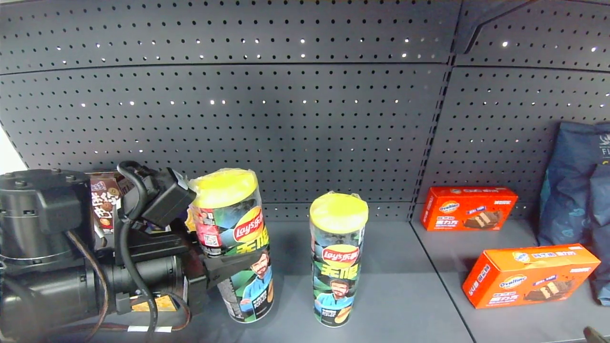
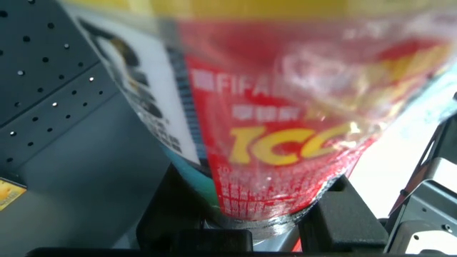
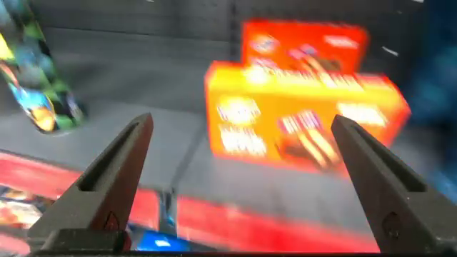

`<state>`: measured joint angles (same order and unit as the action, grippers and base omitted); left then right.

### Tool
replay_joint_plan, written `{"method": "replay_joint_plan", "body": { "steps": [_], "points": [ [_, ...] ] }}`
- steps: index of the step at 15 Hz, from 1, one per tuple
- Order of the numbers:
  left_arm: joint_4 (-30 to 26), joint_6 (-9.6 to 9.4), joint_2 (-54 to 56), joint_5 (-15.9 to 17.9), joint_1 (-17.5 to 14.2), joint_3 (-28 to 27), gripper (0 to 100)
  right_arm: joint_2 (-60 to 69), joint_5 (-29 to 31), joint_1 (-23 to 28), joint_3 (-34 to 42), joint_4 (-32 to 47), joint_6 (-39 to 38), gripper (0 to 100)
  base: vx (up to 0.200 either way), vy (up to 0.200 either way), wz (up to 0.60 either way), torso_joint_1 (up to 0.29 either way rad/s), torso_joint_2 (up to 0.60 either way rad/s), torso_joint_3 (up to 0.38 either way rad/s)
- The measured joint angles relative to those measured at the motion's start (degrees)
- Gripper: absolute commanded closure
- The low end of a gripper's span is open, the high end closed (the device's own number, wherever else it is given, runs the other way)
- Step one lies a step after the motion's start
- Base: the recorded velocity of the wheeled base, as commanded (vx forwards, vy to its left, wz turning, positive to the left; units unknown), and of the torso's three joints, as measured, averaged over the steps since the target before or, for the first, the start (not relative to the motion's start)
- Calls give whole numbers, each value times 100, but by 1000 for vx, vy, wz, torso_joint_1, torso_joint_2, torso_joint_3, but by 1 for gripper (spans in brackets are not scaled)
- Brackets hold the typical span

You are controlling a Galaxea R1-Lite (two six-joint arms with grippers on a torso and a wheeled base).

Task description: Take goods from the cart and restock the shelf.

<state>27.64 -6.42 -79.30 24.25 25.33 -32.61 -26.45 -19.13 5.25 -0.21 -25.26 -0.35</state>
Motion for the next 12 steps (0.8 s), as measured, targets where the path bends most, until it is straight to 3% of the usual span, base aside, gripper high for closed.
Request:
{"method": "replay_joint_plan", "body": {
  "steps": [2,5,7,9,12],
  "points": [
    [0,0,9,0,-4,-7,100,1073,695,138,5,996,22,0,0,0,0,0,0,0],
    [0,0,33,-6,-1,-5,100,1880,2840,265,2,2171,168,0,0,0,0,0,0,0],
    [0,0,48,-2,-1,17,100,2059,2637,295,-17,2286,300,0,0,0,0,0,0,0],
    [2,0,56,0,-1,23,100,2138,1612,295,-17,2242,380,0,0,0,0,0,0,0],
    [-11,0,99,-35,2,39,100,2183,1727,284,5,2519,-73,0,0,0,0,0,0,0]
  ]
}}
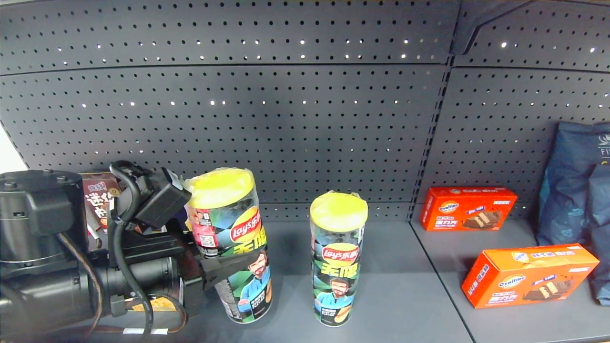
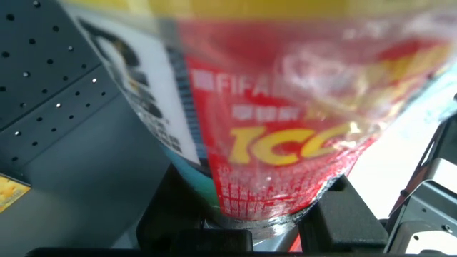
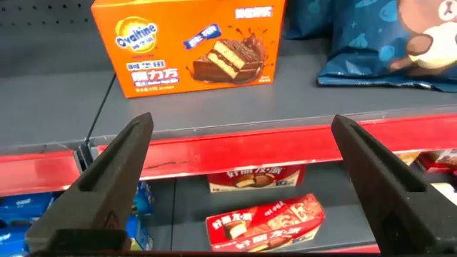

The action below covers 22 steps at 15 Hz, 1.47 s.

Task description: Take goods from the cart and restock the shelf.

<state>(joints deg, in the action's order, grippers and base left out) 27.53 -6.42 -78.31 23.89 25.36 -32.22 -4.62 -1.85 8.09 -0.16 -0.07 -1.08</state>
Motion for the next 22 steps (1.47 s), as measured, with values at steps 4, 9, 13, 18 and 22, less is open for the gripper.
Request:
{"method": "replay_joint_plan", "body": {
  "steps": [4,9,13,18,22],
  "points": [
    [-2,-6,43,11,11,37,100,11,0,-11,13,0,46,0,0,0,0,0,0,0],
    [-2,11,106,400,-152,-113,100,11,-2,-9,16,0,46,0,0,0,0,0,0,0],
    [-13,-38,-2,1034,-618,-631,100,11,0,-9,16,0,49,0,0,0,0,0,0,0],
    [-202,-372,-972,2174,-1147,-1838,100,9,-2,-9,16,0,49,0,0,0,0,0,0,0],
    [-328,-444,-1830,2374,-1178,-2699,100,7,-2,-9,16,0,49,0,0,0,0,0,0,0]
  ]
}}
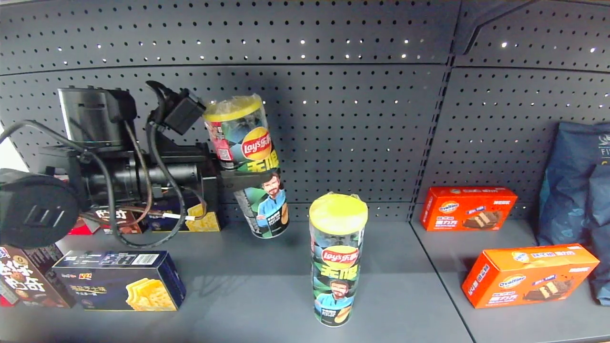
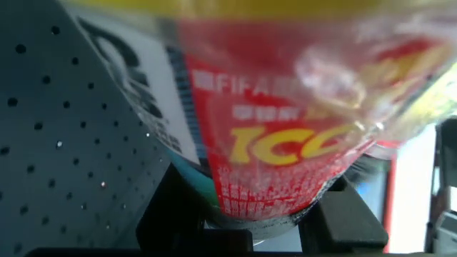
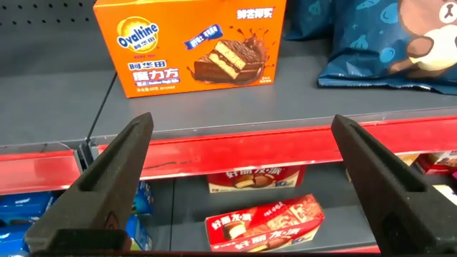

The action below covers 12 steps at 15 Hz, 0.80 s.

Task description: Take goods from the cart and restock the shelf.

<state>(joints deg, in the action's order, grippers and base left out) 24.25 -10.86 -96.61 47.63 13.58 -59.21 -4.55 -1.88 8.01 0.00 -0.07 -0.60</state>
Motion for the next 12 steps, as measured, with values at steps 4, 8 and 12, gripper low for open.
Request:
{"method": "replay_joint_plan", "body": {
  "steps": [4,8,12],
  "points": [
    [-200,-611,-866,128,216,-744,100,-2,5,0,0,2,-2,0,0,0,0,0,0,0],
    [-846,-1044,-1432,265,369,-1235,100,-5,5,0,0,0,2,0,0,0,0,0,0,0],
    [-1120,-1275,-1792,265,380,-1526,100,-7,2,0,0,0,0,0,0,0,0,0,0,0]
  ]
}}
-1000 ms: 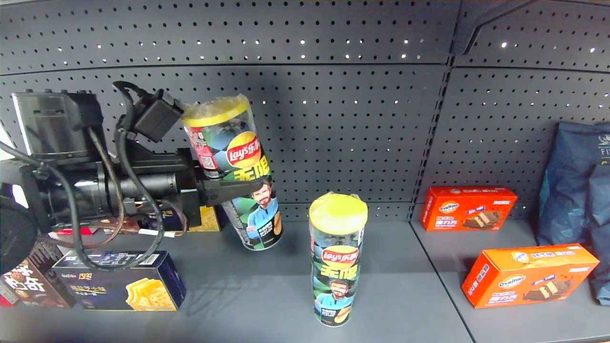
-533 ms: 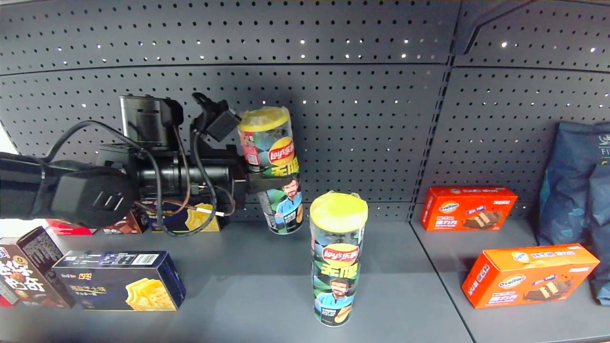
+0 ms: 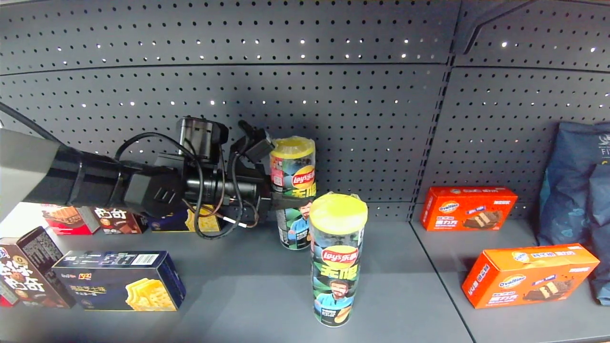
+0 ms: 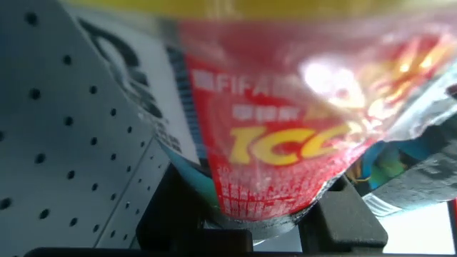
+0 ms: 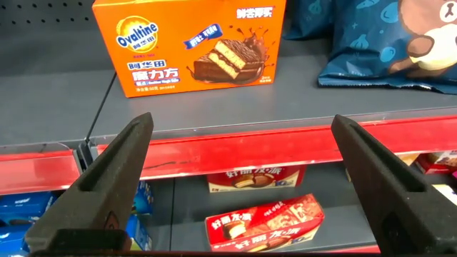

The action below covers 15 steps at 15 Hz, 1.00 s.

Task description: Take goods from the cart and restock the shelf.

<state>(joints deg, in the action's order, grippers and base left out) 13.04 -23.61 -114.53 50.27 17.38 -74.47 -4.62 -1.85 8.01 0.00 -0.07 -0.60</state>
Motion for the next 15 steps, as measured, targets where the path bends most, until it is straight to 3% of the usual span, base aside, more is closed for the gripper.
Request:
{"method": "replay_joint_plan", "body": {
  "steps": [15],
  "points": [
    [20,-13,-724,-2,257,-529,100,-9,-2,0,0,0,-2,0,0,0,0,0,0,0]
  ]
}}
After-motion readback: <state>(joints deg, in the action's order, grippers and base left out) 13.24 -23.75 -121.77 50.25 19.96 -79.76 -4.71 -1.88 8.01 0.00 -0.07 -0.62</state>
